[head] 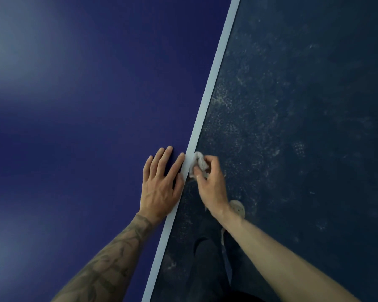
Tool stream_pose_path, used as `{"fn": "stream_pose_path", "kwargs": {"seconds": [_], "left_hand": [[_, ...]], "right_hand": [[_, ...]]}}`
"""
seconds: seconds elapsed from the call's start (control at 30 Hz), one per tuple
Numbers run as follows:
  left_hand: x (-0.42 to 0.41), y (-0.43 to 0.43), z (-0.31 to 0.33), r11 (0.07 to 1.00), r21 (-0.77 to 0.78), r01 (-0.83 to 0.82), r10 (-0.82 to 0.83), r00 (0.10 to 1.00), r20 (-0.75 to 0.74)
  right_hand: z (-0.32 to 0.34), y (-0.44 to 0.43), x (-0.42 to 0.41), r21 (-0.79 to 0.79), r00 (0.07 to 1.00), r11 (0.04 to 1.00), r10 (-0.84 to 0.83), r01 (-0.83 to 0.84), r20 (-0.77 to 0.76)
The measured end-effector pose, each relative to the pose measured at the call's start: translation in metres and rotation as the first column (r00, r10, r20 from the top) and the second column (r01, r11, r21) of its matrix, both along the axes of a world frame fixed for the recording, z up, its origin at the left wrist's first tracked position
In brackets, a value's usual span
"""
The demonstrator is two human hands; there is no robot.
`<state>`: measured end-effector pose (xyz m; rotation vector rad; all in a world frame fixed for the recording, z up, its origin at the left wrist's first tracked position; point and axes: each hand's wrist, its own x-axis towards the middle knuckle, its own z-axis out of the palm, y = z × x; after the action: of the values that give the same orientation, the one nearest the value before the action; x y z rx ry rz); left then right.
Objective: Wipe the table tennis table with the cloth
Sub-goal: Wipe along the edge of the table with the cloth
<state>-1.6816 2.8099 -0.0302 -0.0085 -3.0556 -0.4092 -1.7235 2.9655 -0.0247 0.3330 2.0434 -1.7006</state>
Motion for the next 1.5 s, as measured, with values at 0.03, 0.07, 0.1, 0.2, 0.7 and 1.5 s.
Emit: {"fn": "stream_pose_path", "kwargs": {"seconds": [0.03, 0.07, 0.1, 0.2, 0.7, 1.5], "left_hand": [[-0.008, -0.001, 0.001, 1.000, 0.007, 0.011, -0.011, 1.000, 0.012], [-0.019, -0.002, 0.002, 1.000, 0.014, 0.024, -0.024, 1.000, 0.019], [-0.031, -0.003, 0.004, 0.999, 0.022, 0.034, -0.035, 0.999, 0.018], [-0.076, -0.004, 0.007, 0.999, 0.024, 0.049, -0.049, 0.999, 0.010], [-0.290, 0.026, 0.009, 0.993, 0.003, 0.116, -0.116, 0.993, 0.001], [-0.396, 0.030, -0.005, 0.994, -0.004, 0.111, -0.111, 0.992, -0.062]], "right_hand": [[0.000, 0.000, -0.009, 0.021, 1.000, 1.000, -0.006, 0.005, 0.007], [-0.001, -0.001, -0.024, 0.047, 1.000, 0.999, -0.024, 0.024, 0.005], [0.000, -0.003, -0.044, 0.065, 0.999, 0.997, -0.050, 0.051, -0.005], [0.000, -0.006, -0.107, 0.079, 0.991, 0.988, -0.134, 0.136, -0.029], [-0.004, -0.008, -0.204, -0.008, 0.958, 0.960, -0.279, 0.279, -0.066], [0.007, 0.017, -0.292, -0.037, 0.982, 0.981, -0.189, 0.189, 0.016]]}}
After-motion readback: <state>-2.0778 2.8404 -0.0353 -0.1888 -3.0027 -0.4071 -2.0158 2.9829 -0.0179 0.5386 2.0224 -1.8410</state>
